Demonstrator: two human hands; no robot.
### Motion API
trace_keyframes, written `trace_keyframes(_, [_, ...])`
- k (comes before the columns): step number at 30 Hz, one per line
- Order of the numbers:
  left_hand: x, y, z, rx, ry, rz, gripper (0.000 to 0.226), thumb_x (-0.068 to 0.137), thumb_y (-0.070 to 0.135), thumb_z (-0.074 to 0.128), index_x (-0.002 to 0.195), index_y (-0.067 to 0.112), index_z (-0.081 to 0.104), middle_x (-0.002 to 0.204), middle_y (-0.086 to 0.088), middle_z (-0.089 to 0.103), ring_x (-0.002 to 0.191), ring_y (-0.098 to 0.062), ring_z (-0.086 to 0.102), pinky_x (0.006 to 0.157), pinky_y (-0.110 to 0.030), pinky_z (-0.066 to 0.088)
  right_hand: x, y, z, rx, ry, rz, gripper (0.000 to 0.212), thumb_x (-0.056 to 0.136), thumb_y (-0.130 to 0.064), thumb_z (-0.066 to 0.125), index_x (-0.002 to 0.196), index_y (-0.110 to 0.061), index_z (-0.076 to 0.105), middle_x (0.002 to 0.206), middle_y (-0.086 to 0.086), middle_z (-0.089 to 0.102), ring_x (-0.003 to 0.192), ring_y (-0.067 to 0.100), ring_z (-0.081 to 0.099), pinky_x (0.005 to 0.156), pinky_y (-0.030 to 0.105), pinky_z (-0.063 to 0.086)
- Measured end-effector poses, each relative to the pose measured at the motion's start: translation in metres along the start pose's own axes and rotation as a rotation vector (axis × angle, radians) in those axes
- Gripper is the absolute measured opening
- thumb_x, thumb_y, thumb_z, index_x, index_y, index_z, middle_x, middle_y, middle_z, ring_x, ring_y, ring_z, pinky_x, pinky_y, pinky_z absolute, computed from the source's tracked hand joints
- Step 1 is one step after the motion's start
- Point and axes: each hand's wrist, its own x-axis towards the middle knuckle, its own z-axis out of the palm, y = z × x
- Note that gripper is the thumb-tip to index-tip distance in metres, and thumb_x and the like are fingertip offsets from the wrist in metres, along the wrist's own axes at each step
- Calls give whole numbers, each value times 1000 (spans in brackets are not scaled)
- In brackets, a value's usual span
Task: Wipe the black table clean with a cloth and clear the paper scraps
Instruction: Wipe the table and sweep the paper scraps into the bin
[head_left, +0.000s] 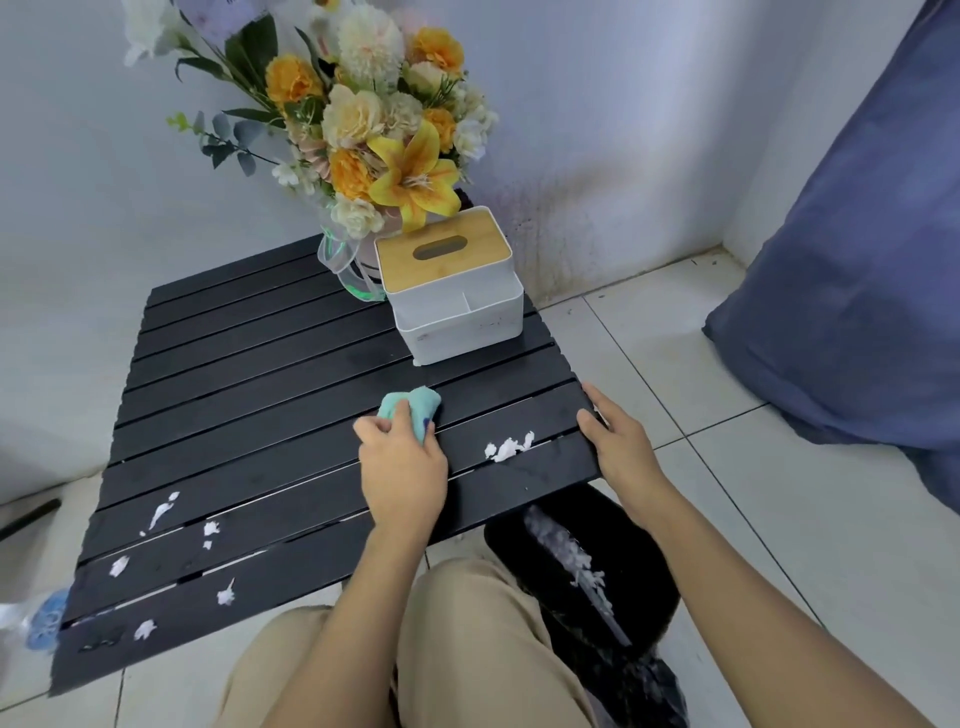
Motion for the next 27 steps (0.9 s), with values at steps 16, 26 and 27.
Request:
trace_keyframes(16, [-13,12,-11,19,-112,70,32,95,31,50,126,20,55,117,-11,41,88,-35,55,82,-37,48,2,6,-2,5,-8,-16,44,102,-15,46,145,-20,43,141,-9,52,129,5,48,111,29,38])
trace_keyframes(26, [-70,53,-19,-182,-363,281,31,95,35,51,125,30,58,109,6,43,92,-14,52,79,-24,38,7,9,-5,0,-31,-6,47,100,-17,49,147,-21,40,149,-6,44,136,8,40,117,36,29])
trace_keyframes(27, [-59,50,-21,-211,-334,251,28,95,35,52,122,28,61,107,5,44,91,-13,50,78,-23,36,9,10,-6,22,-38,6,47,100,-16,49,147,-21,40,147,-6,46,135,9,43,117,38,31])
